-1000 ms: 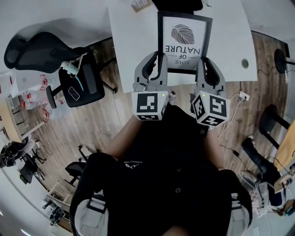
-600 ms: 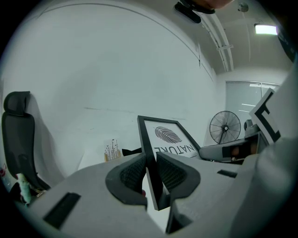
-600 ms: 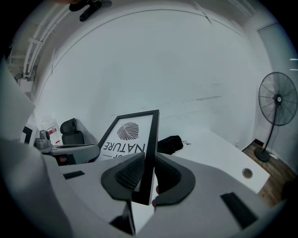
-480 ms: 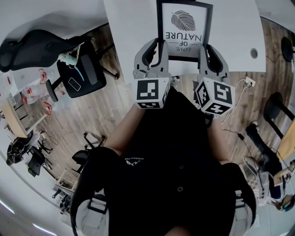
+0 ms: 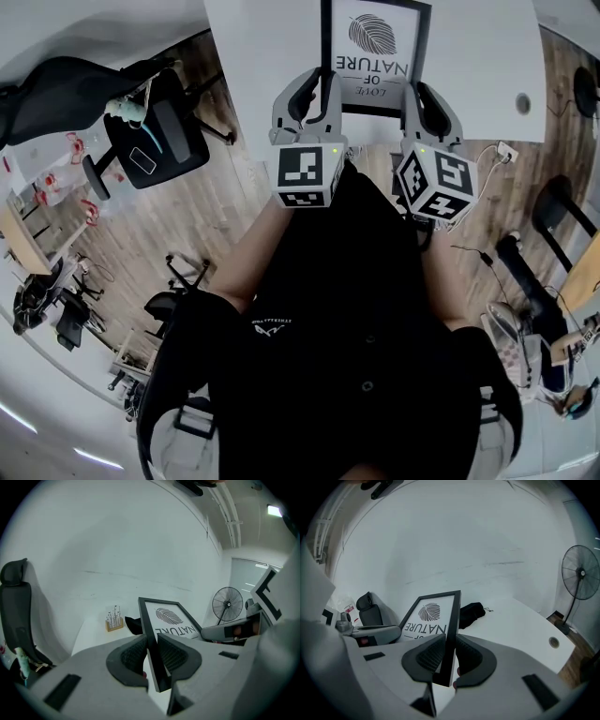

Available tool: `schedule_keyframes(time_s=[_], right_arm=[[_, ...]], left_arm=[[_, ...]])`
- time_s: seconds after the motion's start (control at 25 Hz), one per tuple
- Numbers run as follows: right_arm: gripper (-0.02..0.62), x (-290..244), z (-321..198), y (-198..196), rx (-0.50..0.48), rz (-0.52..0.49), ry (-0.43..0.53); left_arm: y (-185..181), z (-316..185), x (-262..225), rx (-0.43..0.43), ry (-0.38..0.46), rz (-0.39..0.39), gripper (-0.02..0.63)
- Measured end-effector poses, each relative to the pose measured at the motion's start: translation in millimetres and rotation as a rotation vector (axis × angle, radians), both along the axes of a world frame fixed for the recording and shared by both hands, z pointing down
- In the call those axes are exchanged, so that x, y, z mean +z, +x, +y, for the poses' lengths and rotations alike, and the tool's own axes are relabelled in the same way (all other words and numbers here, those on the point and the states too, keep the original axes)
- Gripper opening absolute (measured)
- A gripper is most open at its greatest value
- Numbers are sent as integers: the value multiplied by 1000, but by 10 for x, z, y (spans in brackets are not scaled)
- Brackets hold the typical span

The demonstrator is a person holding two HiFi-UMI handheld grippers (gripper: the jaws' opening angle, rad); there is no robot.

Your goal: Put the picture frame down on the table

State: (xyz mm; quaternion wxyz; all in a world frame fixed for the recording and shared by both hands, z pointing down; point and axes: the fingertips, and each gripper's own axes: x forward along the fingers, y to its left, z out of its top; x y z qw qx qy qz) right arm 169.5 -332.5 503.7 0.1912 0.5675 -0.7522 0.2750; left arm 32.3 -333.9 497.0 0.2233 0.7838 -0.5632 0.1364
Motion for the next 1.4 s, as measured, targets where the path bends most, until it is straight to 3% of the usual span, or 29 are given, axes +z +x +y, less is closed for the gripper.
schedule_keyframes(time_s=[0.36,0.68,1.4], right_arm=[[67,344,2,-10,-4,9,-83],[67,842,-117,-371,-25,31,-173],[67,1464,-37,-429,-17,21,-334]], left_arm=[[-1,-5,369,6,-77,-27,77],[-358,-75,891,-11,-175,-29,78],[-424,-3,1508,-9,-326,-41,78]])
